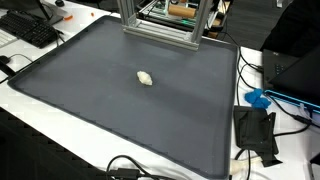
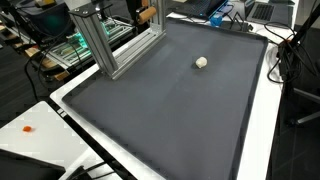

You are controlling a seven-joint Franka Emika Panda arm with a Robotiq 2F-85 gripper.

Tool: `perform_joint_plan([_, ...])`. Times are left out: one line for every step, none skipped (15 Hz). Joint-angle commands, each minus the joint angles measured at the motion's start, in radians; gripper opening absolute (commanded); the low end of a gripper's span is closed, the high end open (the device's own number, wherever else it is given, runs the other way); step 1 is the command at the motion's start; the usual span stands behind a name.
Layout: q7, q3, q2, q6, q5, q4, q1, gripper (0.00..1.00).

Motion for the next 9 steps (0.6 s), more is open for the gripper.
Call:
perform_joint_plan([0.015, -0.010, -0.008, -0.023, 0.008, 0.005, 0.004, 0.54])
perform_joint_plan([0.016, -0.010, -0.009, -0.024, 0.009, 0.006, 0.004, 0.55])
perform_joint_plan([0.015, -0.012, -0.010, -0.024, 0.011, 0.005, 0.004, 0.47])
perform_joint_plan([0.016, -0.012, -0.010, -0.025, 0.013, 0.004, 0.004, 0.36])
perform_joint_plan([0.016, -0.015, -0.013, -0.026, 0.017, 0.004, 0.003, 0.30])
perform_joint_plan([0.021, -0.015, -0.014, -0.025, 0.026, 0.005, 0.002, 0.24])
perform_joint_plan([0.025, -0.020, -0.018, -0.025, 0.033, 0.003, 0.000, 0.23])
perform_joint_plan([0.032, -0.024, -0.020, -0.026, 0.039, 0.002, -0.002, 0.23])
perform_joint_plan([0.039, -0.027, -0.023, -0.025, 0.043, 0.000, -0.004, 0.23])
